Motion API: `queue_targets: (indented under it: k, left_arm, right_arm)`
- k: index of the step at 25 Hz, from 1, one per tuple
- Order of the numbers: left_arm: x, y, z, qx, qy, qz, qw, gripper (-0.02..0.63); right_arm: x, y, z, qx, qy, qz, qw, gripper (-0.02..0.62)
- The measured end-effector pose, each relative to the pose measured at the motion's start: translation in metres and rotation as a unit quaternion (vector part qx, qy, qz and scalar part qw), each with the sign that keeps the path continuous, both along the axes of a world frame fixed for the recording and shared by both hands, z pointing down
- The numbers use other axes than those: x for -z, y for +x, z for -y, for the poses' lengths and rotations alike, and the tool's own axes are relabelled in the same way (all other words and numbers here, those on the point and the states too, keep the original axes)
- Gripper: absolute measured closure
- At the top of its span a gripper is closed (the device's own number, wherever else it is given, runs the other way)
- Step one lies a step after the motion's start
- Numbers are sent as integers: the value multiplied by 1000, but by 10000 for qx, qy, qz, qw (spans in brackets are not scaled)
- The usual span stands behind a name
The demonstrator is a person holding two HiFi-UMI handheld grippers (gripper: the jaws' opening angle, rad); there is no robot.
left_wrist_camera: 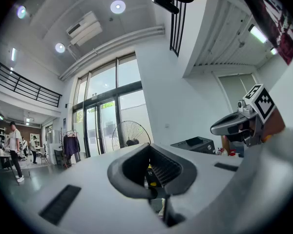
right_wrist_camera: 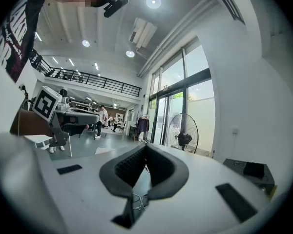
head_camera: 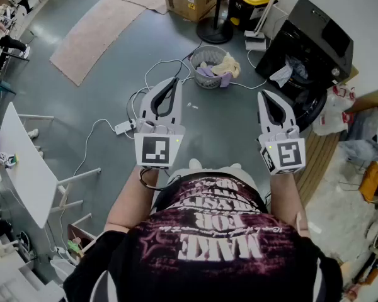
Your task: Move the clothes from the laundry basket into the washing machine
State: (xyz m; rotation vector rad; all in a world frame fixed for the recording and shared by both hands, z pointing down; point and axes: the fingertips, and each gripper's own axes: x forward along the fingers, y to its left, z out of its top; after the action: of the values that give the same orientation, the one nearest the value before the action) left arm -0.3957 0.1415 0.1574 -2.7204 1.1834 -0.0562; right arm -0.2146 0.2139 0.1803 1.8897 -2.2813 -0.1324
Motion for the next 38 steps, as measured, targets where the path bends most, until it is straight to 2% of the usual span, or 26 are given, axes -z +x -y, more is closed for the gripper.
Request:
queue_targets:
  k: [11,16,22,30,38]
  left_arm:
    - [-9,1,-19,-205,-94,110,9997,601]
    - [-6,3,-14,-255,-79,85,9996,601]
    - [-31,-12,-17,-169,-333,-13,9993,601]
    - [-35,-6,-12,-117,-400,-18,9991,601]
    - [-41,31,5,-109,-437,134,9989,601]
  right_arm:
    - [2,-12,-21,39,-83,138,9999,591]
    - [4,-21,-13,126,-82,181,9997,591]
    - [-14,-37,-21,143,-264,108,9995,591]
    - [-11,-13,-17,8,-198,227,9995,591]
    - [-15,17,-1,180,-114,378,9991,589]
